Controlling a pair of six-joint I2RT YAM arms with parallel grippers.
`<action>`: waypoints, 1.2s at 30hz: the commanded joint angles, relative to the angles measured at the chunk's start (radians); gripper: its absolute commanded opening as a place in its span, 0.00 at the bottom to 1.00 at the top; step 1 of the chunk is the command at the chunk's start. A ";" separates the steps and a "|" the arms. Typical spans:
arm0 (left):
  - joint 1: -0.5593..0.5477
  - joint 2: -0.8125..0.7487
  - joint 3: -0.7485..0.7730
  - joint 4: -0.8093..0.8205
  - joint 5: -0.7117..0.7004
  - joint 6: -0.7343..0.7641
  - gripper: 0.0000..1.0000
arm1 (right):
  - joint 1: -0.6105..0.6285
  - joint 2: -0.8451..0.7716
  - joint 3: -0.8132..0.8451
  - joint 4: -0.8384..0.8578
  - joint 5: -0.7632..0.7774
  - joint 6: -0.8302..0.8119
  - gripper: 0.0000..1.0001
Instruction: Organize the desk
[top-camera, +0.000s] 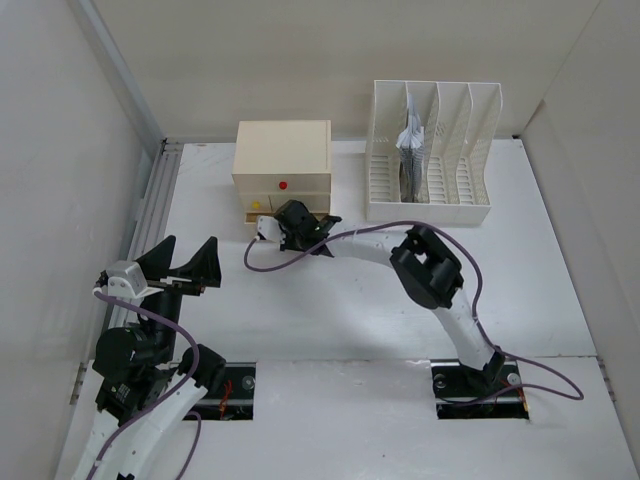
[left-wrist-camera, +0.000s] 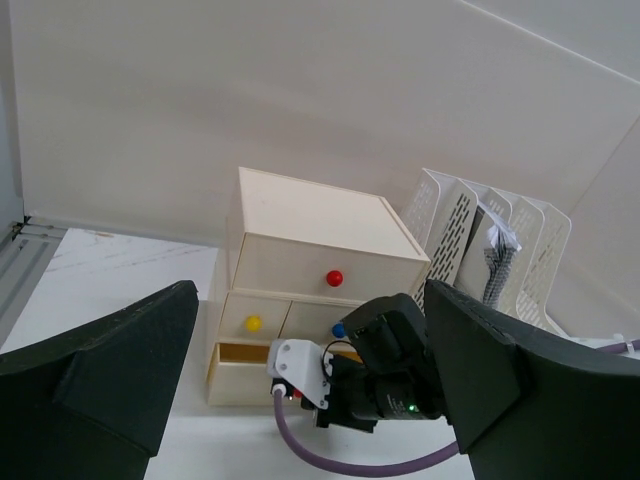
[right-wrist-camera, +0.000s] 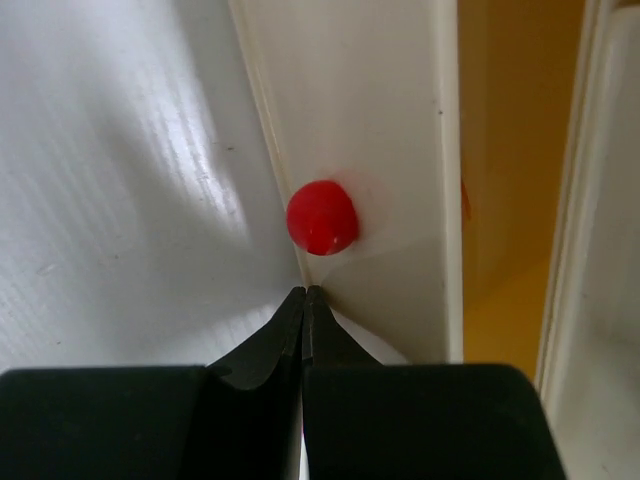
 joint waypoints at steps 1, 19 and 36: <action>-0.005 -0.013 -0.009 0.037 -0.005 0.008 0.95 | -0.005 -0.025 0.009 0.216 0.226 0.036 0.00; -0.005 -0.013 -0.009 0.037 -0.005 0.008 0.95 | 0.013 -0.125 -0.074 0.257 0.063 -0.008 0.00; -0.005 -0.013 -0.009 0.037 -0.015 0.008 0.95 | 0.000 -0.442 0.138 -0.497 -0.622 -0.153 0.90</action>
